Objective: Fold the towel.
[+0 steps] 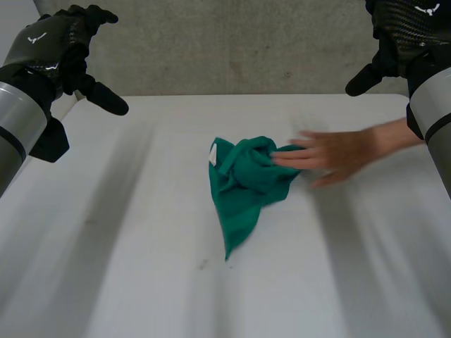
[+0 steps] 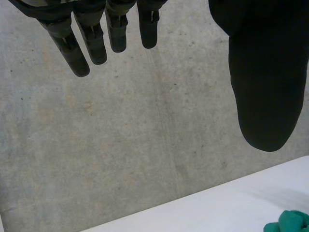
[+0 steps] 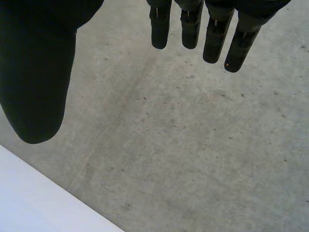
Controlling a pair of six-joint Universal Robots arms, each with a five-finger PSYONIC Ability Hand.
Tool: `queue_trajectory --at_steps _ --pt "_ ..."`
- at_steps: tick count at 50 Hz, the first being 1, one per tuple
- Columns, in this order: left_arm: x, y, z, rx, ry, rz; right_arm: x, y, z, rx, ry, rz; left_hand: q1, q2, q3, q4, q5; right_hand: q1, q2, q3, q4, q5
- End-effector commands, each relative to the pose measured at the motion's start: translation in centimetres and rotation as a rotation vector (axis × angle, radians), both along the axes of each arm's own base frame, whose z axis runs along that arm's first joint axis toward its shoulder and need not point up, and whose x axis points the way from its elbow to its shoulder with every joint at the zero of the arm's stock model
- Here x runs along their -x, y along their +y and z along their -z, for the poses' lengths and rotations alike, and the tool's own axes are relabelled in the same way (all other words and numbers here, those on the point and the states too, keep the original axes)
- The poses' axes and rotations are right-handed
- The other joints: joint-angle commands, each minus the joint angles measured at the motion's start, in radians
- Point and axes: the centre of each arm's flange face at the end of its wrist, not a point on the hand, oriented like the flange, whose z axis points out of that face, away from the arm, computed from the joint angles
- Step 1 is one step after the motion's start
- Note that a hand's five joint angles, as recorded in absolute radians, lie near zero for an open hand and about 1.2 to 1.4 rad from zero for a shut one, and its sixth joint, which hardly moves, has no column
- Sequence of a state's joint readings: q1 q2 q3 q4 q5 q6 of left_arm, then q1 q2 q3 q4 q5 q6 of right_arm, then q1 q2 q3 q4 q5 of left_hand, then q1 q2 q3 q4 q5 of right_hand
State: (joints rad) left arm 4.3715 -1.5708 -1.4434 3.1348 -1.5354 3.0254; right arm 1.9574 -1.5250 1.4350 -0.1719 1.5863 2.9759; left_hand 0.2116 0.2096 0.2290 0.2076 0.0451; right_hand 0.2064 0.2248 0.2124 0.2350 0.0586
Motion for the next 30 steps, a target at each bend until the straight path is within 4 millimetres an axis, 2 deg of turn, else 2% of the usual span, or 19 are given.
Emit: queue_trajectory --at_steps 1,7,13,20,22,26,28,30 --pt "0.4 -0.2 0.7 -0.020 -0.005 0.009 -0.4 0.1 0.0 0.003 0.011 -0.046 -0.036 -0.034 -0.054 -0.032 -0.044 -0.032 -0.050 -0.038 -0.060 -0.059" --pt "0.9 -0.3 1.6 -0.049 -0.013 0.023 -0.8 0.2 0.0 0.009 0.024 -0.093 -0.036 -0.034 -0.054 -0.032 -0.044 -0.032 -0.050 -0.038 -0.060 -0.059" --pt "2.1 -0.4 3.5 -0.103 -0.034 0.055 -1.1 0.2 0.3 0.000 0.035 -0.120 -0.036 -0.034 -0.054 -0.032 -0.044 -0.032 -0.050 -0.038 -0.060 -0.059" --pt "4.8 -0.5 7.9 -0.207 -0.083 0.123 -1.4 -0.5 1.5 -0.023 0.076 -0.115 -0.036 -0.034 -0.054 -0.032 -0.044 -0.032 -0.050 -0.038 -0.060 -0.059" --pt "5.2 -0.7 8.5 -0.216 -0.088 0.131 -1.3 -0.5 1.6 -0.017 0.092 -0.109 -0.033 -0.031 -0.051 -0.029 -0.041 -0.032 -0.050 -0.038 -0.060 -0.059" --pt "8.4 -1.2 12.2 -0.220 -0.104 0.199 -1.4 -0.6 2.0 -0.023 0.110 -0.106 -0.016 -0.014 -0.033 -0.012 -0.024 -0.032 -0.050 -0.038 -0.060 -0.059" --pt "9.0 -1.3 12.8 -0.216 -0.105 0.213 -1.5 -1.0 3.0 -0.046 0.129 -0.105 -0.013 -0.011 -0.030 -0.009 -0.021 -0.032 -0.050 -0.038 -0.060 -0.059" --pt "10.7 -1.7 14.6 -0.198 -0.100 0.245 -1.5 -1.2 3.7 -0.066 0.144 -0.097 -0.007 -0.005 -0.024 -0.003 -0.015 -0.032 -0.050 -0.038 -0.060 -0.059"
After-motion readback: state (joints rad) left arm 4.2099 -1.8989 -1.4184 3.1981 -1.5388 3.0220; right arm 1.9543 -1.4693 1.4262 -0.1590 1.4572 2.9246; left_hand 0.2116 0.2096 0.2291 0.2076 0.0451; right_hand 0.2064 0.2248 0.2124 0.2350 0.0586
